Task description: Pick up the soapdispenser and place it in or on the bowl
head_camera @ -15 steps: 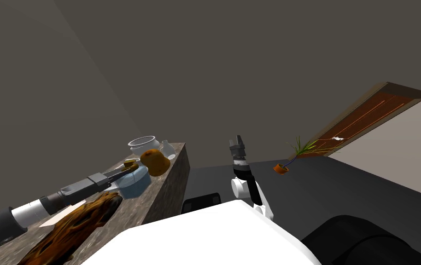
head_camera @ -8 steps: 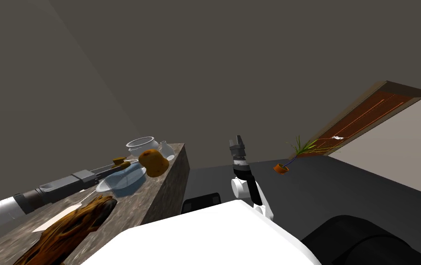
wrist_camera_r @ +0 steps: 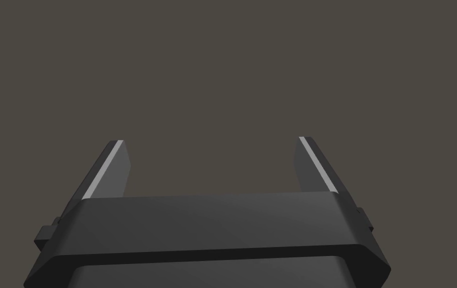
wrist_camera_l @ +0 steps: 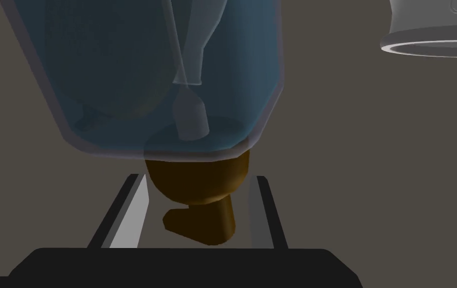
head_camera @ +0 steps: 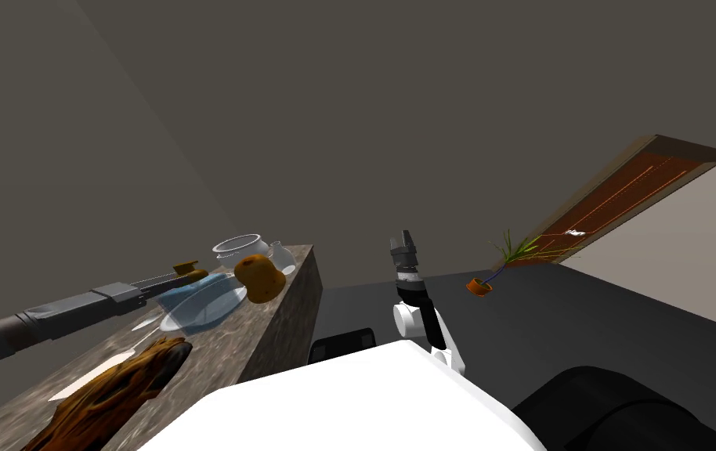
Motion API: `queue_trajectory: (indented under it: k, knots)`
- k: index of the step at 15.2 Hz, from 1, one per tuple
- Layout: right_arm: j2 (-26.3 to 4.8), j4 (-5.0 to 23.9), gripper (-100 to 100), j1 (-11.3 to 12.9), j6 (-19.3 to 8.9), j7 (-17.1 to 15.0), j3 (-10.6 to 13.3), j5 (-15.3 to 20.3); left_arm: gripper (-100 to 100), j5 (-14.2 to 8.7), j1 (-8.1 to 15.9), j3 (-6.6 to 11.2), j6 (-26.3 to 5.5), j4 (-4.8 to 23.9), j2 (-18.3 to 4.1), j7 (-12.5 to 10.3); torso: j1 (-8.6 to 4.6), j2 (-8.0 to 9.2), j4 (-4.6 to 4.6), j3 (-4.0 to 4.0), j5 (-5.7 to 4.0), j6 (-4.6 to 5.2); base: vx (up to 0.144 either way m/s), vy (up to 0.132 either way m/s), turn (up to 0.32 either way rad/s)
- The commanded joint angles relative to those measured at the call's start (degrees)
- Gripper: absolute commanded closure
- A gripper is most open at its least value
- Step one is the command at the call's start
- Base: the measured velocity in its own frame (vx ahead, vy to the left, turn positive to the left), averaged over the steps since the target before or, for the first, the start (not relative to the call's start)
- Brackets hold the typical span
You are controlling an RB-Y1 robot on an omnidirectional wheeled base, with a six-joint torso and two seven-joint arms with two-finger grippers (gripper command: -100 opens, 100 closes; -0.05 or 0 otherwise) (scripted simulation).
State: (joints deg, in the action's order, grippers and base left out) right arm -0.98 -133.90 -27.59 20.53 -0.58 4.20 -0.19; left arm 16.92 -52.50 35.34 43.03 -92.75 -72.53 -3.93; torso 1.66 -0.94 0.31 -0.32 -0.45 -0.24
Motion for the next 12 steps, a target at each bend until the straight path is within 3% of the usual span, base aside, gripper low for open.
queue_trajectory:
  k: [1,12]
  knots:
    - [0.00,0.00,0,0.00,0.00,0.00,0.00,0.00,100,-0.51,0.05,1.31,0.72,2.04,-1.09,-0.83,0.00,0.00,0.00,0.00,0.00,0.00,0.020,0.000,-0.002]
    - [0.00,0.00,0,0.00,0.00,0.00,0.00,0.00,100,-3.24,-0.61,8.03,4.71,12.15,-6.98,-5.78,-0.04,-0.06,0.05,0.00,-0.13,0.04,0.023,0.001,-0.006]
